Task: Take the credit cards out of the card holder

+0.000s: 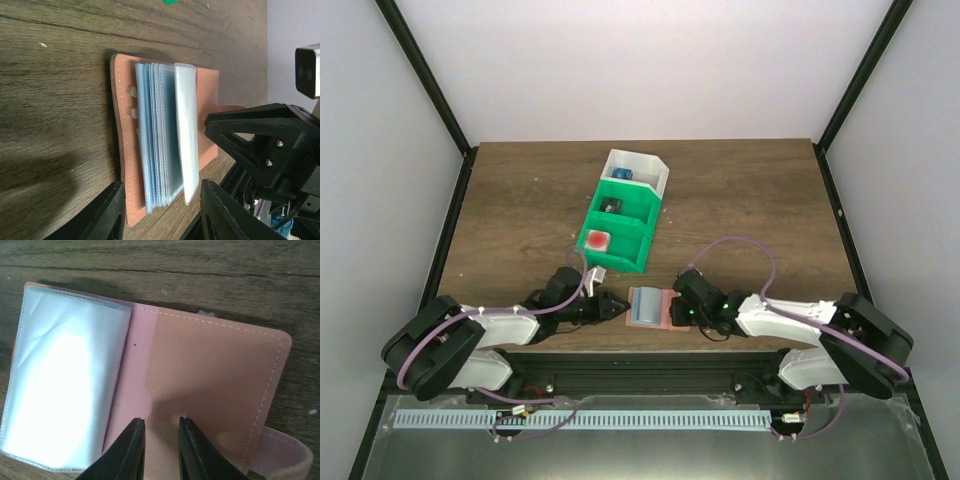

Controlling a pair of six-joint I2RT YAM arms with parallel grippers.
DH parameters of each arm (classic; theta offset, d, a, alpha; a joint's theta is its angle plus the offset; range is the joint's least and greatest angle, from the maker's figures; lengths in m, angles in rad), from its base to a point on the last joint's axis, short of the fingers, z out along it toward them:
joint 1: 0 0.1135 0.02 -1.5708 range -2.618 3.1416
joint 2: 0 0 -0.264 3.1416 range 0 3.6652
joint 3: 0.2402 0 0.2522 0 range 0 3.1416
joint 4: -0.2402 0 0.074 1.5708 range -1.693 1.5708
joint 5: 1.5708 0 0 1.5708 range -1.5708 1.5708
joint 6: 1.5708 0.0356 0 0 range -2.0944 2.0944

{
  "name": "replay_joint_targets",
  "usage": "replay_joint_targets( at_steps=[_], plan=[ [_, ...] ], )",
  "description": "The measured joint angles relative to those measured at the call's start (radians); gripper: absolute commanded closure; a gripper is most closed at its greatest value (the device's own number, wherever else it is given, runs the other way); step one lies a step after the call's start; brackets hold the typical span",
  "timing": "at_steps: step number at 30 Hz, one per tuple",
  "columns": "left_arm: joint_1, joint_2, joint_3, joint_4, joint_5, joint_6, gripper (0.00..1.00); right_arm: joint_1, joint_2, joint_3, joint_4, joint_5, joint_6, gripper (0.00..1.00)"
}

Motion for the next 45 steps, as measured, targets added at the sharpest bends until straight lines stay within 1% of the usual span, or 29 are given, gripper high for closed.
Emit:
replay_joint_targets(
  at_steps=[7,9,12,14,17,19,23,25,28,30,36,38,40,45],
  plan=[
    [0.000,0.029,0.000,0.016,0.004,0.001,0.56,-0.002,-0.024,-0.058,0.071,-0.003,0.000,0.80],
    [-0.001,0.051,0.000,0.029,0.013,0.000,0.60,-0.003,-0.024,-0.064,0.081,-0.003,0.000,0.80],
    [-0.006,0.080,0.000,0.047,0.023,-0.008,0.71,-0.005,-0.030,-0.075,0.098,-0.005,0.000,0.80],
    [-0.016,0.094,0.000,0.062,0.028,-0.016,0.76,-0.006,-0.034,-0.077,0.100,-0.010,0.000,0.78],
    [-0.034,0.092,0.002,0.077,0.032,-0.029,0.76,-0.006,-0.050,-0.083,0.105,-0.023,-0.002,0.74],
    [-0.041,0.090,0.008,0.086,0.035,-0.034,0.77,-0.006,-0.062,-0.084,0.111,-0.037,-0.005,0.69],
    [-0.043,0.102,0.010,0.141,0.048,-0.058,0.81,-0.006,-0.066,-0.076,0.127,-0.068,-0.008,0.62],
    [-0.044,0.123,0.010,0.177,0.058,-0.073,0.81,-0.006,-0.057,-0.058,0.132,-0.074,-0.004,0.61],
    [-0.044,0.153,0.004,0.228,0.071,-0.100,0.77,-0.006,-0.023,-0.017,0.140,-0.079,0.000,0.64],
    [-0.044,0.156,-0.002,0.245,0.078,-0.110,0.71,-0.006,0.014,0.006,0.159,-0.087,0.001,0.68],
    [-0.045,0.150,-0.002,0.255,0.083,-0.114,0.59,-0.006,0.099,0.020,0.170,-0.088,0.011,0.80],
    [-0.045,0.146,-0.001,0.249,0.081,-0.109,0.57,-0.006,0.104,0.016,0.174,-0.086,0.014,0.86],
    [-0.045,0.146,0.001,0.242,0.079,-0.106,0.56,-0.006,0.103,0.010,0.184,-0.086,0.016,0.90],
    [-0.045,0.149,0.012,0.234,0.080,-0.100,0.55,-0.006,0.100,-0.016,0.223,-0.089,0.023,0.92]
  ],
)
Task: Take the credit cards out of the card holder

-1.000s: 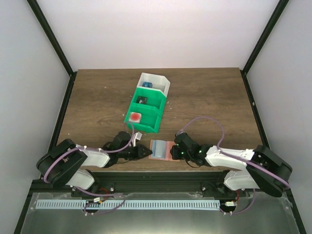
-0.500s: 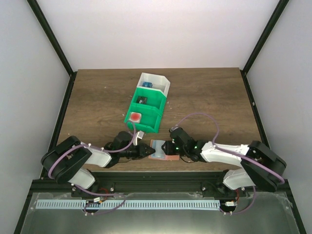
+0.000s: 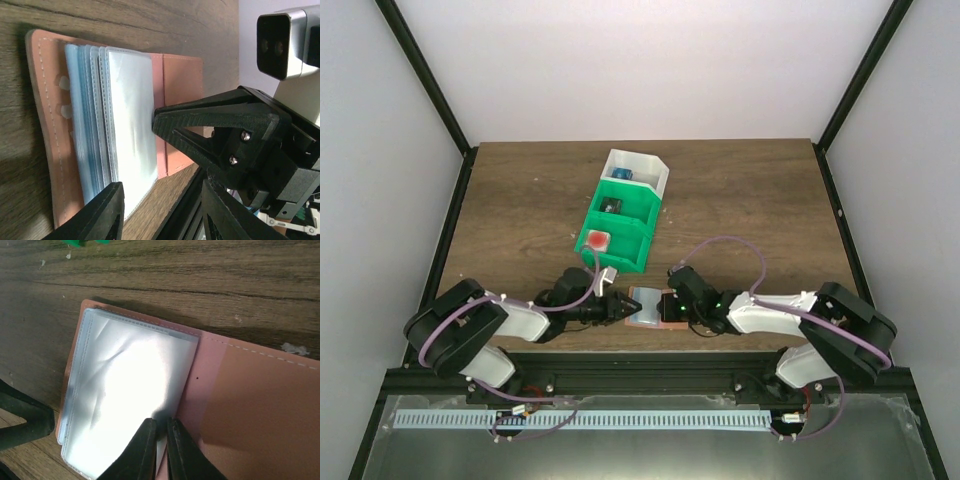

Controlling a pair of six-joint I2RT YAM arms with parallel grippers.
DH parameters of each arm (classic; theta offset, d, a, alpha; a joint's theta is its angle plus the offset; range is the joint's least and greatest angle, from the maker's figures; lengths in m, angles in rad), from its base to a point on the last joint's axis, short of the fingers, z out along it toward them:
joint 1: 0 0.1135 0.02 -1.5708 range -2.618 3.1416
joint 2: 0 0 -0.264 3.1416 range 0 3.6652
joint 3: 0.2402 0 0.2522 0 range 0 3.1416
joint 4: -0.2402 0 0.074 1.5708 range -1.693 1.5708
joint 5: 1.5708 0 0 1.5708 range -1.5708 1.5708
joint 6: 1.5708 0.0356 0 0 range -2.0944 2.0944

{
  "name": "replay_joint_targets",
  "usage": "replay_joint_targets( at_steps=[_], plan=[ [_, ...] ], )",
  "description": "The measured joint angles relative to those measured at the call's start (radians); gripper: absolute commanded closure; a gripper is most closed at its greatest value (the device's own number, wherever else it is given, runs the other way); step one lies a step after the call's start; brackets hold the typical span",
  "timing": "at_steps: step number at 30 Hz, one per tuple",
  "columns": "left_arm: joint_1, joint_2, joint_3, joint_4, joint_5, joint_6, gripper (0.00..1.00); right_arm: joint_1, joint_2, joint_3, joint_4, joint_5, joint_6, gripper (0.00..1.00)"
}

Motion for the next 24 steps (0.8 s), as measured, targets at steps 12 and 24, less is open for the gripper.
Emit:
replay_joint_targets(
  at_steps=[12,24],
  plan=[
    [0.000,0.056,0.034,0.012,0.000,0.003,0.55,0.000,-0.030,-0.039,0.036,-0.004,0.010,0.87],
    [-0.031,0.119,0.053,0.073,0.006,-0.020,0.55,0.000,-0.053,-0.064,0.068,-0.021,0.007,0.87]
  ],
)
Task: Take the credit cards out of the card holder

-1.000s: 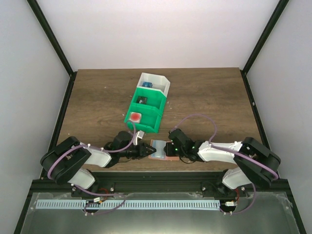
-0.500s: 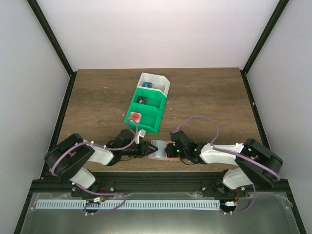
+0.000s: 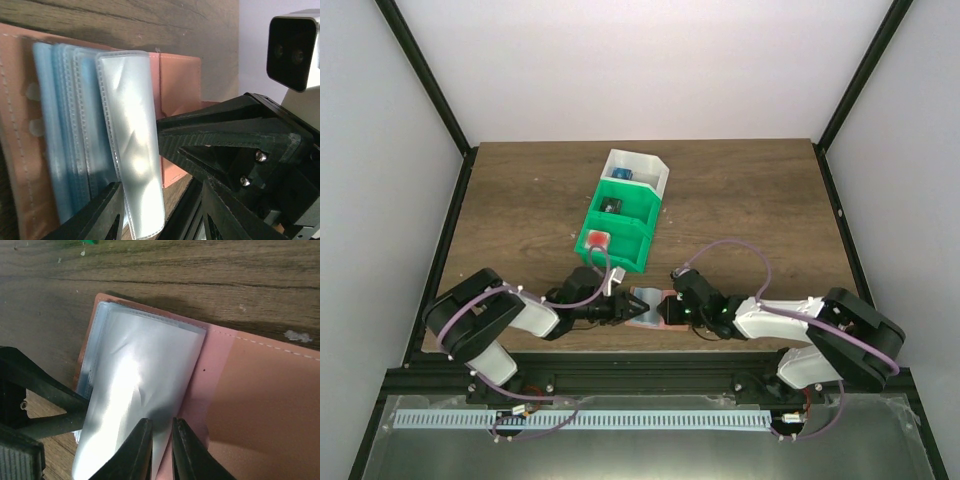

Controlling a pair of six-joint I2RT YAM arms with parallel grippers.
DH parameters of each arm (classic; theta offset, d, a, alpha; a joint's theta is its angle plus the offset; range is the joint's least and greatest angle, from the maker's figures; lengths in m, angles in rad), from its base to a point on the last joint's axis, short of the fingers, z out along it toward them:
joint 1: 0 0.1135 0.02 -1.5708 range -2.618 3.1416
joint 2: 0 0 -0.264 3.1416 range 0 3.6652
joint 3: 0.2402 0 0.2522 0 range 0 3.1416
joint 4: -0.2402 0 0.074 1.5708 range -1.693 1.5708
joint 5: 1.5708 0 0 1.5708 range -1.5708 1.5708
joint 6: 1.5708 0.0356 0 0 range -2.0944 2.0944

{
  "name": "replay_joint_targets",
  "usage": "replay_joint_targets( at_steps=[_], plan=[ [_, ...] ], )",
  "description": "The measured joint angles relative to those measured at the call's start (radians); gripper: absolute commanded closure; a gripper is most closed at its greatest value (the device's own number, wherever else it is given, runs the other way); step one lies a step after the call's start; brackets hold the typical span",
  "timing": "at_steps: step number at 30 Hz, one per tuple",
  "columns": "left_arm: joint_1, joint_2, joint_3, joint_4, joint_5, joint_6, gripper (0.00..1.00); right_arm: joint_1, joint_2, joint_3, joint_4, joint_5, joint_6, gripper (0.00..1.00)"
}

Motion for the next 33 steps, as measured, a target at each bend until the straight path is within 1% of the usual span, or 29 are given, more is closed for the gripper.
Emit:
replay_joint_targets(
  at_steps=[6,10,12,18,22,27,29,33],
  plan=[
    [-0.029,-0.016,0.016,-0.003,-0.002,-0.012,0.55,0.000,0.000,-0.012,0.018,-0.006,0.000,0.86],
    [-0.042,-0.020,0.031,0.010,0.000,-0.018,0.55,0.000,-0.022,-0.024,0.020,-0.003,0.001,0.79],
    [-0.045,-0.014,0.033,0.024,0.004,-0.024,0.55,0.000,-0.044,-0.031,0.019,0.003,0.003,0.77],
    [-0.069,0.049,0.089,0.042,0.017,-0.041,0.55,0.000,-0.182,-0.092,0.011,0.042,0.015,0.75],
    [-0.090,0.089,0.142,0.049,0.018,-0.042,0.55,0.000,-0.318,-0.124,-0.034,0.065,0.030,0.74],
    [-0.094,0.137,0.173,0.089,0.030,-0.042,0.55,-0.002,-0.477,-0.140,-0.128,0.113,0.033,0.73],
    [-0.094,0.156,0.175,0.099,0.032,-0.042,0.55,-0.003,-0.520,-0.141,-0.157,0.119,0.034,0.73],
    [-0.094,0.192,0.176,0.098,0.033,-0.044,0.54,-0.004,-0.576,-0.141,-0.143,0.100,0.030,0.73]
  ],
)
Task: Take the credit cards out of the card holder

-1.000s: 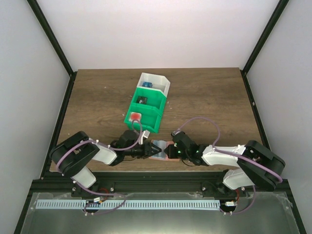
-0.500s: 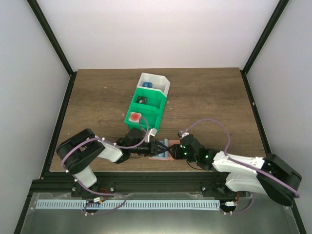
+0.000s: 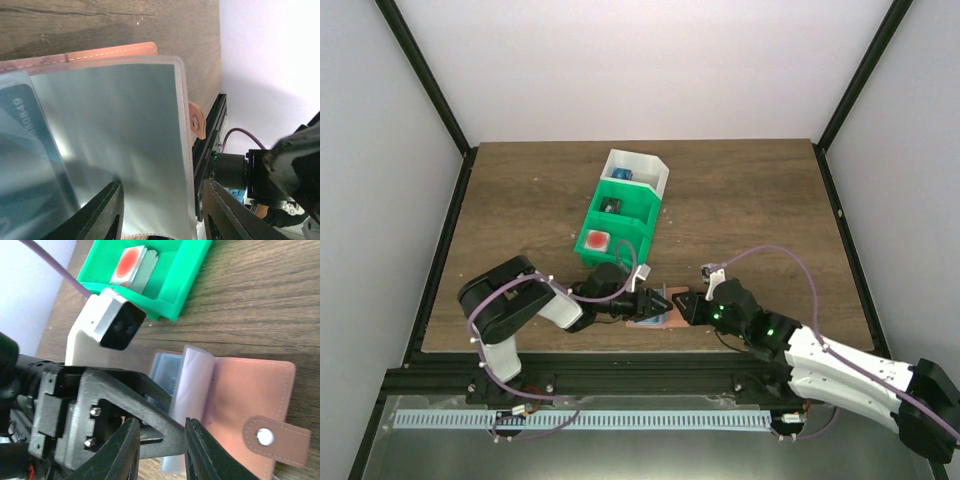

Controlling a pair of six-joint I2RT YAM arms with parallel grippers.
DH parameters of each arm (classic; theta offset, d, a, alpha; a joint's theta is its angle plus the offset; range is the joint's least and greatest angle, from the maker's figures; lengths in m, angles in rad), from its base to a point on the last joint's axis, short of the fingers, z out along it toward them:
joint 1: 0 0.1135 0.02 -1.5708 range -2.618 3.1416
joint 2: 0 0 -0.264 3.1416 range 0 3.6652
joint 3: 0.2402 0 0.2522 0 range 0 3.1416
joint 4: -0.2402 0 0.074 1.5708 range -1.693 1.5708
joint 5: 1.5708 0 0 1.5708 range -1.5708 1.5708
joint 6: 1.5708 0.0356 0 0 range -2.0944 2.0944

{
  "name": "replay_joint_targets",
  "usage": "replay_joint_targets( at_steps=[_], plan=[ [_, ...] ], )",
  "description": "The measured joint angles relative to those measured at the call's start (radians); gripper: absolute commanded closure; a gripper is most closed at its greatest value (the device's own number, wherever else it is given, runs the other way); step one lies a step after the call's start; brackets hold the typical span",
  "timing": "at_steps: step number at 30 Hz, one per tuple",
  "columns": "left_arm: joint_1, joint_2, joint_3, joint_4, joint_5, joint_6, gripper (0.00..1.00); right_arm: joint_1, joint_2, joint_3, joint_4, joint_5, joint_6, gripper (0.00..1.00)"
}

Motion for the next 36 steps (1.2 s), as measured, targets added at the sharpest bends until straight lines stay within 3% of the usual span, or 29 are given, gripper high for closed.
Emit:
replay_joint_targets(
  at_steps=[14,20,29,32,36],
  plan=[
    [0.000,-0.009,0.074,-0.086,-0.021,0.020,0.50,0.047,0.053,0.000,0.111,-0.129,-0.058,0.74],
    [0.020,-0.066,0.114,-0.238,-0.074,0.070,0.50,0.058,0.099,0.001,0.144,-0.134,-0.064,0.74],
    [0.066,-0.233,0.122,-0.333,-0.116,0.113,0.50,0.079,0.289,0.012,0.119,-0.123,-0.033,0.75],
    [0.089,-0.303,0.115,-0.400,-0.154,0.141,0.58,0.079,0.316,0.018,0.078,-0.096,-0.016,0.75],
    [0.095,-0.378,0.074,-0.451,-0.184,0.163,0.81,0.080,0.315,0.018,0.069,-0.079,0.000,0.75]
  ],
)
